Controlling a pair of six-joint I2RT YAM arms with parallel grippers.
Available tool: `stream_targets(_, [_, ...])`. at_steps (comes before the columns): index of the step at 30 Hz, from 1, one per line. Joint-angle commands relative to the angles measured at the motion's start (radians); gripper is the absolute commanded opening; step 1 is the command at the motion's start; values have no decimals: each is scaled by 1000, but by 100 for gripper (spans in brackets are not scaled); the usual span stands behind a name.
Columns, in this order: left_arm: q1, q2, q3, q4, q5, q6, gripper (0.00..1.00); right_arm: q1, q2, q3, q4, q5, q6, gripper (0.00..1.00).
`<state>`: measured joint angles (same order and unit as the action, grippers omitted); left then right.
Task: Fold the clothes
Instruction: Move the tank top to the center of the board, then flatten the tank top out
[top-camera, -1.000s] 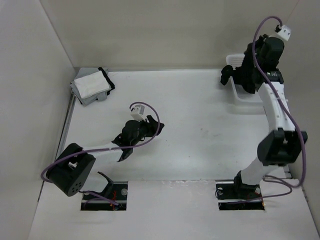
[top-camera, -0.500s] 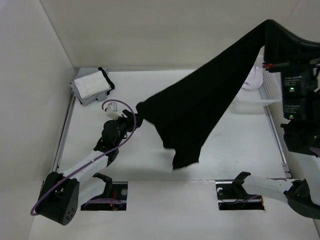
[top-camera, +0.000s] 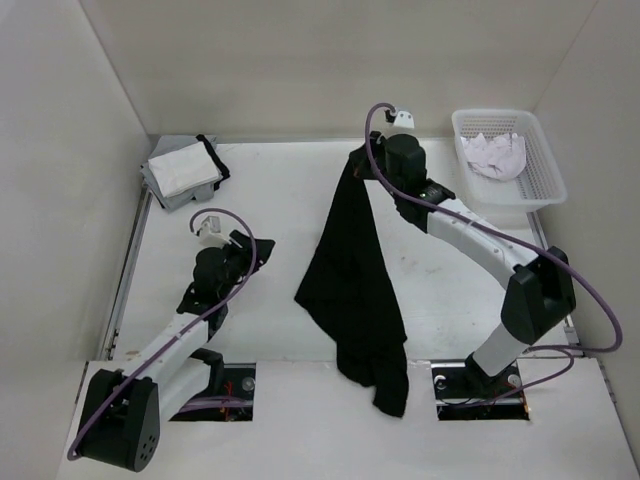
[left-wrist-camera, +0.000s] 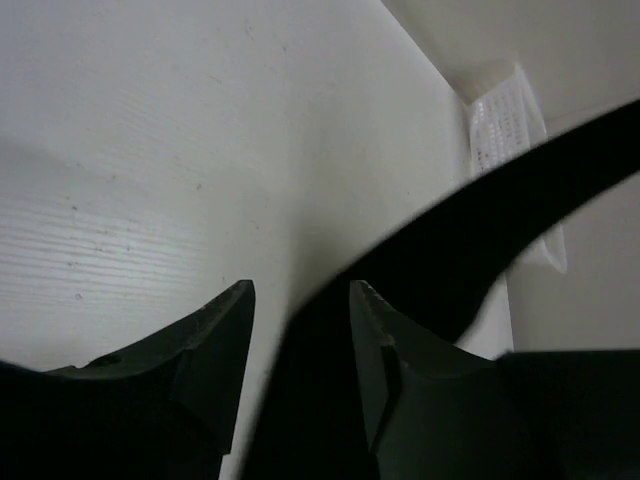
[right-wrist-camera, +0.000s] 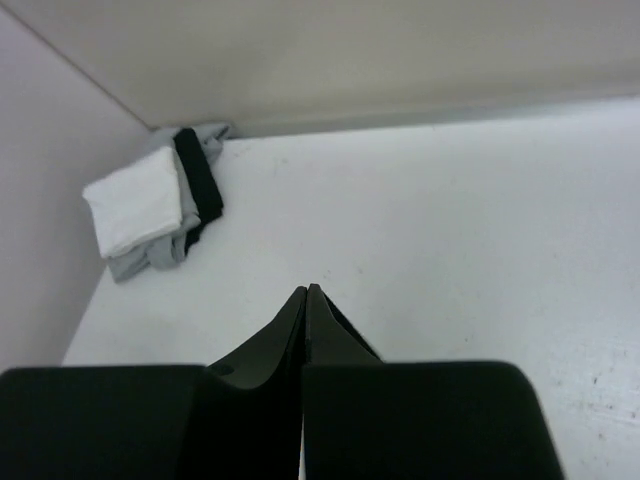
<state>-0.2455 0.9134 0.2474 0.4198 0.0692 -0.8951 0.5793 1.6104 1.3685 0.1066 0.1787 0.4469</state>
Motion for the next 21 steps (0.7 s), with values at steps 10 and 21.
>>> stream_targets(10, [-484,114,122,-105,-176,42,36,-54,-67,-87,171,-15,107,0])
stream_targets(21, [-622,593,314,126,-378,-321,41,-124,-227,-367,288,-50,222,0])
